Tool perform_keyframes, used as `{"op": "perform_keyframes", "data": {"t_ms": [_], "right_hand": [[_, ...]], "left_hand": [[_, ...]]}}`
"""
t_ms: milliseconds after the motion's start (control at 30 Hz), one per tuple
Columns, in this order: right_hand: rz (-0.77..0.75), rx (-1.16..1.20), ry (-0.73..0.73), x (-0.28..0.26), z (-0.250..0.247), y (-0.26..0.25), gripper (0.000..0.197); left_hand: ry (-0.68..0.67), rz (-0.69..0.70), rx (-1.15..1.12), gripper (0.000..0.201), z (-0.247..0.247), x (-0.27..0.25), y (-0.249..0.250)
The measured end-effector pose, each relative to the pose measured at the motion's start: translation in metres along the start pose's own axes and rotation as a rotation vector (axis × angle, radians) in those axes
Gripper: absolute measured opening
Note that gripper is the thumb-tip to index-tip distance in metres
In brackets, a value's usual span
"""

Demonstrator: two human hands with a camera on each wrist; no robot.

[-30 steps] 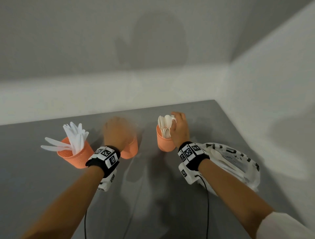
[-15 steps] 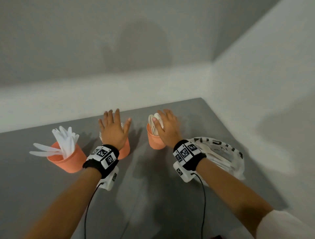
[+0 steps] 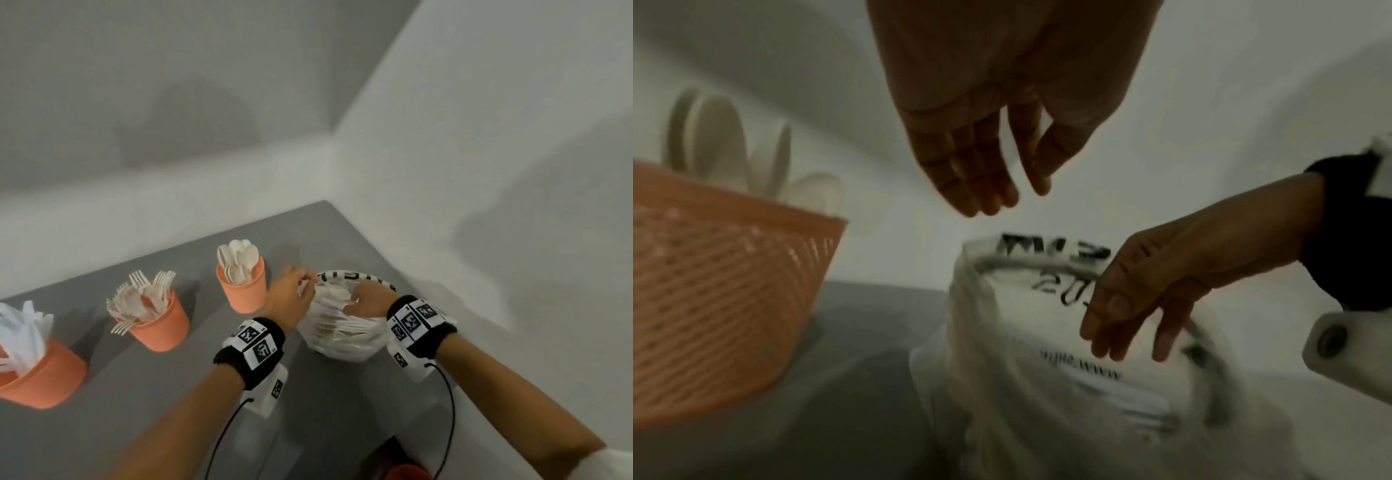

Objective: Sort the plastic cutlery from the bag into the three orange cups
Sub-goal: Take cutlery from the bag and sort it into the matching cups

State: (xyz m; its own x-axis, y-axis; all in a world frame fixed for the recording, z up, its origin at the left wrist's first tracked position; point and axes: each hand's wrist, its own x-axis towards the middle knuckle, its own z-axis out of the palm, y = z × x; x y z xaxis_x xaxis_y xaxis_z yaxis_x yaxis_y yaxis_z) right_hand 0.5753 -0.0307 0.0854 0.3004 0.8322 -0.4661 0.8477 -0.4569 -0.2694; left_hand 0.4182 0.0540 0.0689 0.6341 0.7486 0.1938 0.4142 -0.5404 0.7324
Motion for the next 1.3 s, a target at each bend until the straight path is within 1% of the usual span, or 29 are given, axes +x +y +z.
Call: {"op": "perform_keyframes", "data": {"t_ms": [67, 133, 200, 233, 300, 333, 400, 567, 633, 667, 700, 733, 767, 800, 833, 900, 933, 967, 1033, 1067, 1167, 1267, 1300], "right_hand": [[0.045, 0.045, -0.04, 0.006, 0.009, 0.012, 0.048], [0.073, 0.126, -0.062, 0.016, 0.017, 0.015, 0.063], [0.057, 0.129, -0.044, 0.034, 0.025, 0.014, 0.082], [0.05, 0.118, -0.041, 0.05, 0.032, 0.019, 0.086], [0.032, 0.088, -0.045, 0.074, 0.04, 0.025, 0.086], [0.031, 0.097, -0.04, 0.073, 0.038, 0.023, 0.088], [0.026, 0.14, -0.032, 0.054, 0.027, 0.011, 0.091], [0.061, 0.122, -0.033, 0.059, 0.03, 0.019, 0.084], [0.008, 0.125, -0.031, 0.058, 0.029, 0.018, 0.082], [-0.006, 0.129, -0.042, 0.058, 0.027, 0.017, 0.085], [-0.02, 0.131, -0.043, 0.058, 0.025, 0.017, 0.093], [-0.035, 0.159, -0.035, 0.062, 0.024, 0.017, 0.105], [-0.031, 0.217, -0.038, 0.08, 0.034, 0.028, 0.115], [-0.037, 0.226, -0.044, 0.086, 0.036, 0.032, 0.117], [-0.033, 0.204, -0.052, 0.089, 0.037, 0.035, 0.113], [-0.014, 0.169, -0.048, 0.071, 0.028, 0.027, 0.096], [-0.015, 0.154, -0.069, 0.065, 0.027, 0.024, 0.089], [-0.016, 0.15, -0.085, 0.067, 0.029, 0.024, 0.091], [0.012, 0.152, -0.095, 0.069, 0.032, 0.025, 0.102], [0.03, 0.176, -0.093, 0.075, 0.035, 0.027, 0.102], [-0.008, 0.236, -0.11, 0.078, 0.034, 0.029, 0.095], [-0.004, 0.23, -0.162, 0.079, 0.03, 0.032, 0.08], [0.005, 0.231, -0.179, 0.082, 0.03, 0.036, 0.081]], "left_hand": [[-0.064, -0.093, 0.035, 0.02, 0.017, -0.004, -0.005], [-0.11, -0.205, 0.042, 0.029, 0.026, -0.007, -0.009], [-0.165, -0.276, 0.05, 0.037, 0.029, -0.008, -0.012], [-0.189, -0.298, 0.039, 0.04, 0.03, -0.008, -0.014], [-0.23, -0.324, 0.015, 0.045, 0.03, -0.008, -0.014], [-0.243, -0.327, 0.023, 0.047, 0.029, -0.008, -0.013], [-0.237, -0.331, 0.038, 0.049, 0.027, -0.007, -0.012], [-0.214, -0.353, 0.012, 0.049, 0.025, -0.003, -0.013], [-0.217, -0.358, 0.004, 0.049, 0.025, -0.002, -0.014], [-0.218, -0.359, 0.004, 0.048, 0.025, -0.001, -0.014], [-0.217, -0.357, 0.009, 0.048, 0.025, -0.001, -0.014], [-0.214, -0.352, 0.013, 0.047, 0.025, -0.001, -0.014], [-0.211, -0.348, 0.014, 0.047, 0.025, 0.0, -0.014], [-0.208, -0.347, 0.01, 0.047, 0.025, 0.0, -0.014], [-0.207, -0.349, 0.005, 0.047, 0.025, 0.0, -0.014], [-0.202, -0.35, 0.003, 0.046, 0.025, -0.001, -0.013], [-0.199, -0.35, 0.003, 0.046, 0.026, -0.002, -0.013], [-0.196, -0.349, 0.001, 0.045, 0.026, -0.003, -0.013], [-0.189, -0.347, -0.002, 0.044, 0.025, -0.006, -0.012], [-0.188, -0.347, -0.003, 0.044, 0.024, -0.008, -0.012], [-0.2, -0.34, 0.002, 0.043, 0.021, -0.011, -0.012], [-0.205, -0.332, -0.001, 0.043, 0.018, -0.01, -0.011], [-0.203, -0.329, -0.001, 0.043, 0.018, -0.01, -0.011]]}}
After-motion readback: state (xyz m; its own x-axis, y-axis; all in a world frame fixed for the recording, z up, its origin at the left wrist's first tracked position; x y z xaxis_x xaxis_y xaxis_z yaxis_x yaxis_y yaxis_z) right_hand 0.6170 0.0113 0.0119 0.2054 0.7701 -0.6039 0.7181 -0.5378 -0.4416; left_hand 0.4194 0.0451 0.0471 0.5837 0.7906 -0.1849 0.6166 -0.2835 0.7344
